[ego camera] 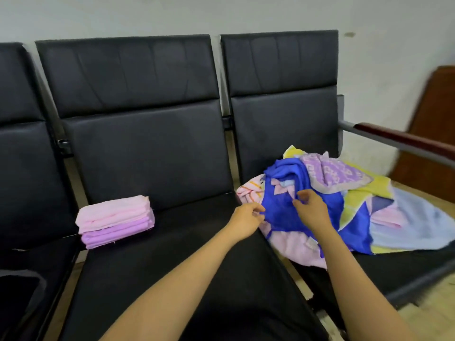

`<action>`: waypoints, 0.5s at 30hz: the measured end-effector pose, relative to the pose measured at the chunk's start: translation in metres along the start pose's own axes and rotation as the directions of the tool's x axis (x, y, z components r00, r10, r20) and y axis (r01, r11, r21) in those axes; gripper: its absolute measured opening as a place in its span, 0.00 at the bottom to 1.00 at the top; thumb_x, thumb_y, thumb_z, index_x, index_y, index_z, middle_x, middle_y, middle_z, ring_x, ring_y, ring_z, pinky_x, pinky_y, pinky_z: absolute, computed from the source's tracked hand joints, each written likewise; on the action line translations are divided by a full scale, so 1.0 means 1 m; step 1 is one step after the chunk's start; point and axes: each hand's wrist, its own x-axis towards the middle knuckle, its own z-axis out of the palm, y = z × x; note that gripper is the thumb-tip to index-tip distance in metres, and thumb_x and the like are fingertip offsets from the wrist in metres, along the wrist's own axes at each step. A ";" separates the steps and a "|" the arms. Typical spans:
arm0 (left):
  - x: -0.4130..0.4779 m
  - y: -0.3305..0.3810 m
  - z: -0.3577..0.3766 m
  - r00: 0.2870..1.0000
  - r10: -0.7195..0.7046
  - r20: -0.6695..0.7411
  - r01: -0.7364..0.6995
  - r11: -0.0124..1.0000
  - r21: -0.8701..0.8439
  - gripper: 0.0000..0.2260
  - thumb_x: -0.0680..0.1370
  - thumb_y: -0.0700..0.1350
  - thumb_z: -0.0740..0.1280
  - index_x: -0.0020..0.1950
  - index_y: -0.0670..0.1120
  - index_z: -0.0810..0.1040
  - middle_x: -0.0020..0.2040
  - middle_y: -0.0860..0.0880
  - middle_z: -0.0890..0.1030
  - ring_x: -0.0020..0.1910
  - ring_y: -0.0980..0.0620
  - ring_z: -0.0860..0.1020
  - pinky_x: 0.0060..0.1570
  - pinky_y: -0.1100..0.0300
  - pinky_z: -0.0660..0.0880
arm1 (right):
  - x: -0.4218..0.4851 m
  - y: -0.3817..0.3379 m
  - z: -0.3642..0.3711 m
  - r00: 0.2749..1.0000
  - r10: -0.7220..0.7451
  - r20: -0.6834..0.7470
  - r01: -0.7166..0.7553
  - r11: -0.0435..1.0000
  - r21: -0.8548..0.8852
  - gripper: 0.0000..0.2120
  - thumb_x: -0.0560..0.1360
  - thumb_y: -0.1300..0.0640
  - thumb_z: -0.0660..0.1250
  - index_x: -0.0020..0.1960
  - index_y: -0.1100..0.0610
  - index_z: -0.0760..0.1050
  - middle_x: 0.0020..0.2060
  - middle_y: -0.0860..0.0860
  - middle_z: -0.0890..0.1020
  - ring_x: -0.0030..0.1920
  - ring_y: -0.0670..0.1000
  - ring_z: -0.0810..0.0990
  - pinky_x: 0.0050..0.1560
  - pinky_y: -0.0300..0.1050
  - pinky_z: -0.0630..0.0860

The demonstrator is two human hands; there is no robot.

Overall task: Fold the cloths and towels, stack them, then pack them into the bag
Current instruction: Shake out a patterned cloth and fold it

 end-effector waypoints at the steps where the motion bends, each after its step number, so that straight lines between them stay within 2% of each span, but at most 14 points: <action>1: 0.010 0.007 0.010 1.000 0.004 0.016 -0.004 1.000 -0.025 0.15 0.79 0.39 0.63 0.66 0.43 0.75 0.63 0.47 0.77 0.61 0.50 0.76 0.56 0.64 0.71 | 0.007 0.007 -0.006 1.000 0.016 -0.026 -0.016 1.000 -0.006 0.15 0.77 0.61 0.65 0.62 0.63 0.73 0.61 0.59 0.76 0.59 0.59 0.76 0.55 0.44 0.69; 5: 0.050 0.031 0.040 0.996 0.086 0.034 -0.083 0.993 -0.082 0.18 0.81 0.37 0.60 0.70 0.44 0.70 0.69 0.47 0.73 0.67 0.48 0.72 0.63 0.61 0.68 | 0.032 0.019 -0.022 0.988 0.002 -0.155 -0.008 0.999 -0.035 0.13 0.74 0.64 0.67 0.59 0.62 0.74 0.61 0.62 0.73 0.58 0.61 0.74 0.59 0.50 0.70; 8: 0.073 0.046 0.058 0.990 0.133 0.039 -0.128 0.987 -0.102 0.20 0.80 0.35 0.59 0.72 0.44 0.68 0.68 0.44 0.73 0.67 0.47 0.71 0.61 0.63 0.67 | 0.045 0.021 -0.025 0.957 -0.020 -0.290 0.007 0.999 -0.045 0.15 0.74 0.67 0.67 0.58 0.66 0.68 0.59 0.63 0.69 0.54 0.61 0.72 0.50 0.45 0.68; 10: 0.084 0.052 0.070 0.982 0.172 0.073 -0.168 0.984 -0.061 0.21 0.80 0.36 0.59 0.73 0.44 0.66 0.68 0.43 0.72 0.67 0.46 0.70 0.63 0.61 0.66 | 0.054 0.026 -0.025 0.938 -0.028 -0.346 0.015 0.999 -0.040 0.20 0.74 0.67 0.65 0.64 0.64 0.64 0.59 0.62 0.68 0.50 0.62 0.73 0.47 0.46 0.69; 12: 0.093 0.052 0.079 0.972 0.193 0.132 -0.196 0.981 0.004 0.22 0.81 0.37 0.60 0.75 0.43 0.64 0.74 0.45 0.65 0.72 0.48 0.64 0.69 0.61 0.60 | 0.063 0.035 -0.024 0.937 -0.037 -0.349 0.002 0.995 -0.099 0.18 0.76 0.66 0.64 0.65 0.63 0.66 0.59 0.63 0.68 0.51 0.62 0.73 0.49 0.45 0.67; 15: 0.098 0.043 0.087 0.962 0.167 0.216 -0.189 0.979 0.081 0.23 0.82 0.40 0.59 0.77 0.44 0.59 0.79 0.49 0.54 0.77 0.50 0.54 0.71 0.61 0.53 | 0.066 0.040 -0.024 0.907 -0.082 -0.414 0.020 0.988 -0.154 0.10 0.78 0.63 0.60 0.58 0.64 0.73 0.56 0.64 0.69 0.55 0.62 0.69 0.54 0.46 0.66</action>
